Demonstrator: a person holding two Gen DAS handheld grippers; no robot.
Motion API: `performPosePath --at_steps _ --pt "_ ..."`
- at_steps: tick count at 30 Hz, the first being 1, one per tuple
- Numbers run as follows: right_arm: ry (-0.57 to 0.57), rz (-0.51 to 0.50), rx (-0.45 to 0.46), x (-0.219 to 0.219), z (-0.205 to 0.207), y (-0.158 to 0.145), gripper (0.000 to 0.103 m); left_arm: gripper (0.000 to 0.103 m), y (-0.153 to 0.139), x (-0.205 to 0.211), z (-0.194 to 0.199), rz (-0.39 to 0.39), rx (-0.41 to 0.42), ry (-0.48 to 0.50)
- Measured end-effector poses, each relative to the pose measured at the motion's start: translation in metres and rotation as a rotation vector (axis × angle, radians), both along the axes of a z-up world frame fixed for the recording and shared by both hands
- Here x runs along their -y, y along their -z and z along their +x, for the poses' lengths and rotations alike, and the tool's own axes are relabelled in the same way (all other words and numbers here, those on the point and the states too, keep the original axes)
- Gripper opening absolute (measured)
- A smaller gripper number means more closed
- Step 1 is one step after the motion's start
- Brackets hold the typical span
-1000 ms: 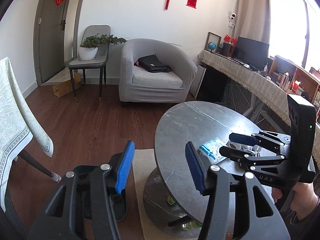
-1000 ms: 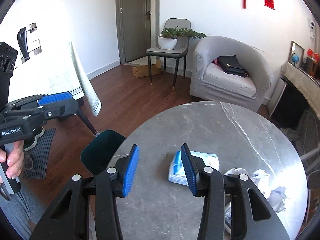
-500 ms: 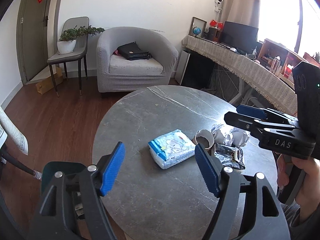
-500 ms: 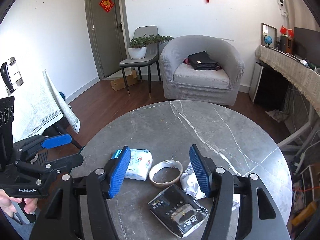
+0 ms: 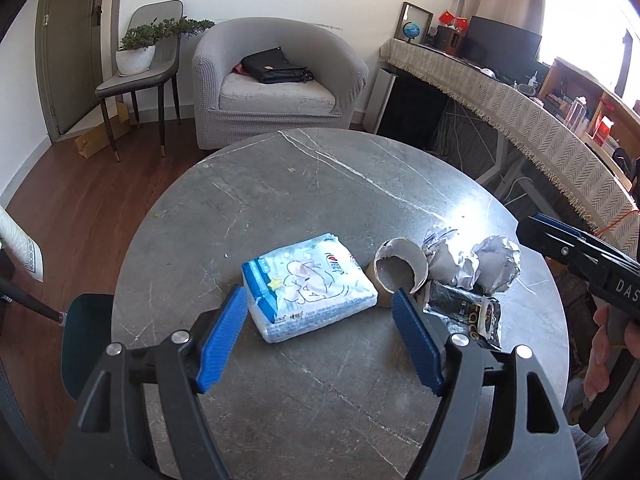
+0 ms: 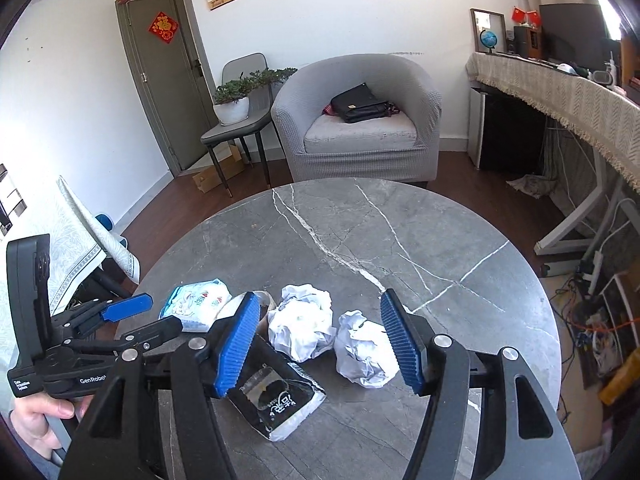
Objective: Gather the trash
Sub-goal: 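Close the left tool on the blue-and-white wipes pack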
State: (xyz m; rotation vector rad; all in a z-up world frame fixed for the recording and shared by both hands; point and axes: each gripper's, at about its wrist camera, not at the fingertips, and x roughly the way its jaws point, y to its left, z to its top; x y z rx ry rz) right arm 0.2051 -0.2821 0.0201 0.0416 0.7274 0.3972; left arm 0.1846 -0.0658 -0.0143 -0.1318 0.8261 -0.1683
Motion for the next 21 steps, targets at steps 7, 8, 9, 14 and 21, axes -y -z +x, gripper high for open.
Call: performPosePath --at_steps 7,8,9,14,21 --pt "0.019 -0.008 -0.018 0.017 -0.002 0.009 0.064 0.078 0.005 0.008 0.013 0.021 -0.021 -0.053" --pt "0.022 -0.008 -0.020 0.019 -0.003 0.009 0.064 0.078 0.006 0.008 0.015 0.026 -0.021 -0.064" --pt "0.024 -0.007 -0.022 0.021 -0.003 0.010 0.064 0.078 0.007 0.010 0.018 0.031 -0.023 -0.074" --pt "0.027 -0.011 -0.022 0.027 -0.004 0.012 0.064 0.078 0.011 0.012 0.025 0.083 -0.029 -0.126" --pt "0.022 -0.014 -0.033 0.035 -0.004 0.015 0.068 0.080 0.016 0.016 0.032 0.132 -0.031 -0.143"
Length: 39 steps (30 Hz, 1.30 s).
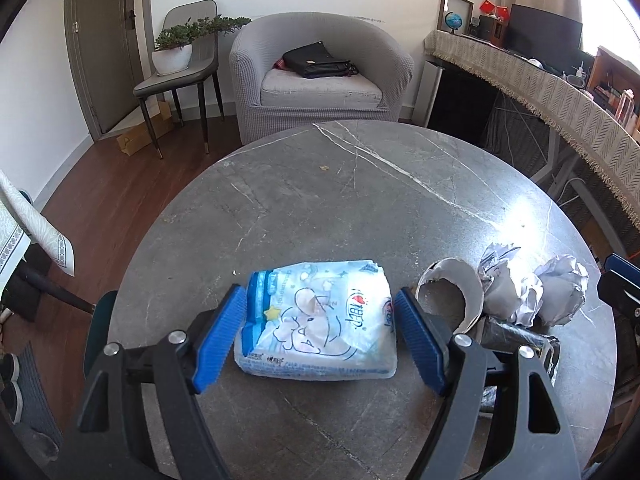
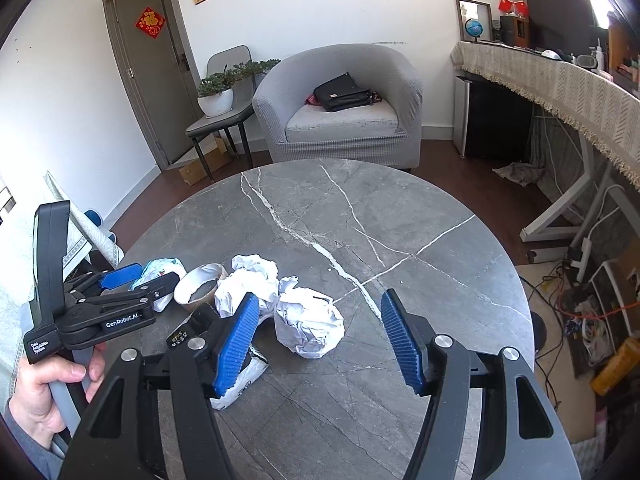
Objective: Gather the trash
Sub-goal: 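Close the left tool on the blue-and-white wipes pack, then grasp a crumpled paper ball with the right tool while the left holds the wipes pack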
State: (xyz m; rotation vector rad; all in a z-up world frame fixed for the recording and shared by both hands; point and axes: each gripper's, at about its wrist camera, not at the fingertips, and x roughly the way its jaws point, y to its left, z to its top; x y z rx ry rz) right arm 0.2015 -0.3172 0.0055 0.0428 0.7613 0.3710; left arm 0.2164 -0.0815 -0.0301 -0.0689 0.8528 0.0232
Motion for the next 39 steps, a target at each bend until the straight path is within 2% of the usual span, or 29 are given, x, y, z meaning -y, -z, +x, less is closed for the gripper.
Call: performPosePath --at_steps 5,8,10,14,23,29,32,39 --pt "-0.036 0.037 -0.026 0.000 0.001 0.004 0.068 0.082 0.002 -0.002 0.004 -0.028 -0.011 0.002" --pt "-0.041 0.008 -0.030 -0.003 0.001 0.007 0.068 0.081 0.003 -0.004 0.006 -0.039 -0.019 0.000" --pt "-0.046 0.002 -0.034 -0.007 0.002 0.008 0.068 0.075 0.003 -0.006 0.006 -0.043 -0.017 0.001" --pt "-0.050 -0.013 -0.048 -0.013 0.005 0.013 0.068 0.070 0.002 -0.006 0.005 -0.060 -0.007 0.009" --pt "-0.031 -0.034 -0.070 -0.017 0.014 0.022 0.068 0.066 -0.003 -0.015 -0.004 -0.105 0.012 0.034" --pt "-0.006 -0.027 -0.092 -0.017 0.022 0.028 0.058 0.060 -0.012 -0.022 -0.011 -0.134 0.028 0.056" --pt "-0.002 -0.034 -0.101 -0.017 0.025 0.031 0.045 0.058 -0.013 -0.023 -0.014 -0.130 0.027 0.071" --pt "0.037 -0.019 -0.064 -0.013 0.024 0.021 0.042 0.057 -0.007 -0.020 -0.014 -0.120 0.016 0.108"
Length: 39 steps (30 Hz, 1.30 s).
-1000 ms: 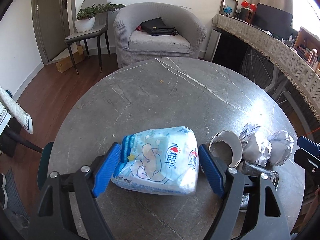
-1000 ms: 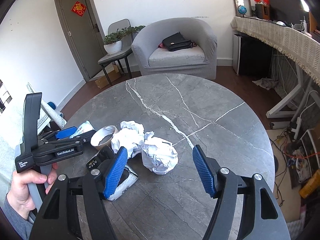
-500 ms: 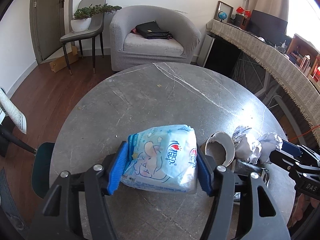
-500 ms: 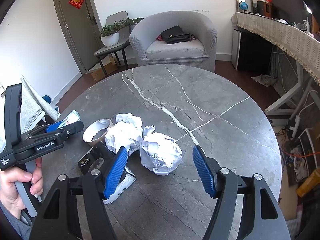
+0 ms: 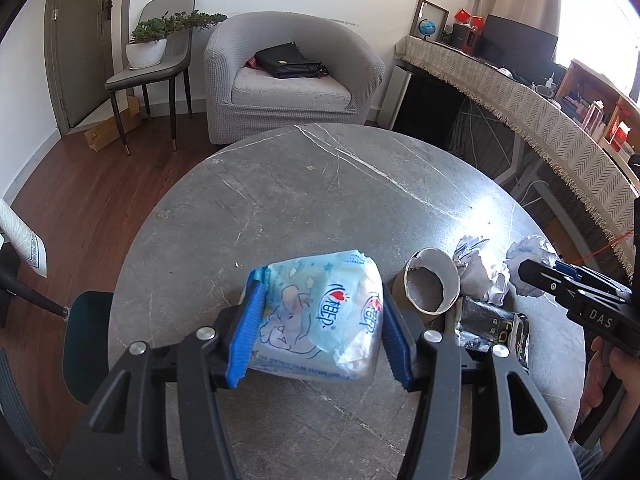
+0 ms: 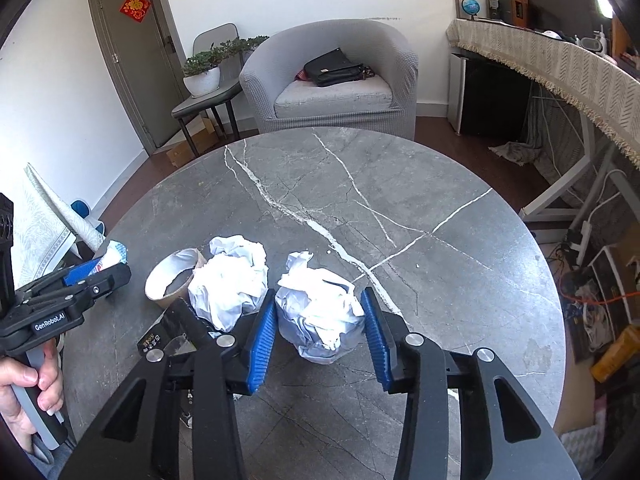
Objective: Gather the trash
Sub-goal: 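Grasp a crumpled paper ball with the right tool while the left holds the wipes pack, then carry the wipes pack and paper ball over the green bin and open the left tool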
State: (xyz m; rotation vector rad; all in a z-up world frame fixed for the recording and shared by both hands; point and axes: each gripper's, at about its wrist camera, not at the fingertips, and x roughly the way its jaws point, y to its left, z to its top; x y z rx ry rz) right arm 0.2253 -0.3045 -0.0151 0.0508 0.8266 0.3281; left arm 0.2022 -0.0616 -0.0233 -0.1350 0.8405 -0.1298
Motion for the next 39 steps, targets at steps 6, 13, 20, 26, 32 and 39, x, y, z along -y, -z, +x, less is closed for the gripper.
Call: performPosePath --at_steps 6,13,20,26,32,39 --pt "-0.001 0.036 0.045 -0.004 -0.003 -0.019 0.042 0.034 0.000 0.006 -0.002 0.040 0.018 0.056" --pt "-0.038 0.049 0.062 -0.026 -0.005 -0.027 0.042 0.025 -0.007 -0.005 -0.011 0.037 0.038 0.066" --pt "-0.067 0.074 0.077 -0.045 -0.007 -0.037 0.042 0.016 -0.021 -0.031 -0.021 -0.018 0.068 0.040" --pt "-0.100 0.092 0.083 -0.064 -0.008 -0.043 0.042 0.015 -0.029 -0.049 -0.029 -0.031 0.085 0.024" --pt "-0.137 0.106 0.091 -0.091 -0.011 -0.049 0.042 0.015 -0.038 -0.076 -0.038 -0.041 0.101 -0.017" --pt "-0.191 0.108 0.087 -0.127 -0.015 -0.050 0.042 0.015 -0.038 -0.118 -0.050 -0.041 0.099 -0.085"
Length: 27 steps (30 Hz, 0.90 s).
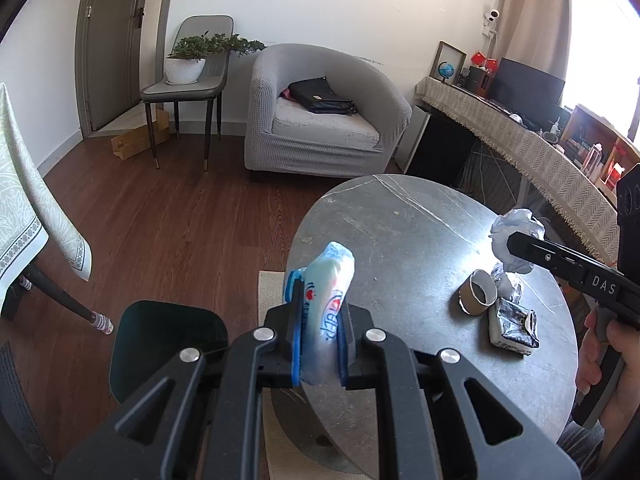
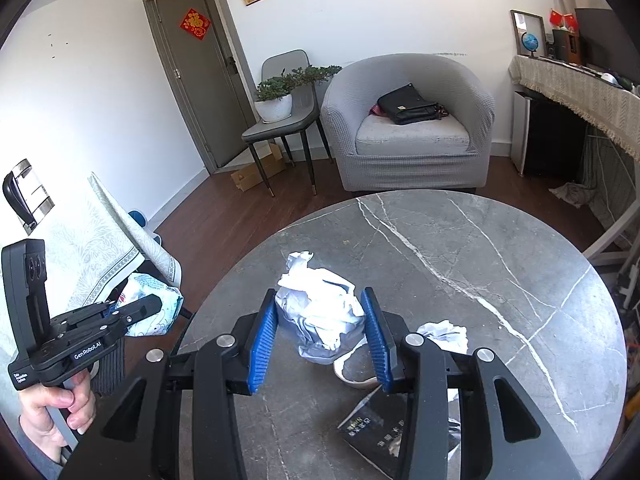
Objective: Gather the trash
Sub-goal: 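Carry the wipes pack and paper ball over the green bin and open the left tool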
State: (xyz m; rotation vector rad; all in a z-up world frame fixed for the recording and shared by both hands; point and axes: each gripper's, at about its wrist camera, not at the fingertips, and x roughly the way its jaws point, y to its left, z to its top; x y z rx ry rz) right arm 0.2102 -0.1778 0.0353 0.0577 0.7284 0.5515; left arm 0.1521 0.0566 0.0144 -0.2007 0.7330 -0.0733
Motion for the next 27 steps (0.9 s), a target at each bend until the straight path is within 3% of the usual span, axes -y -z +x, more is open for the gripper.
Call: performPosePath --at_steps 14,27 --pt "-0.142 -0.053 -0.010 -0.088 -0.013 0.011 0.042 0.015 0.012 -0.076 -0.021 -0.036 -0.039 -0.094" --pt "-0.330 -0.134 -0.026 -0.198 -0.047 0.024 0.042 0.015 0.047 -0.147 -0.036 -0.094 -0.130 -0.191"
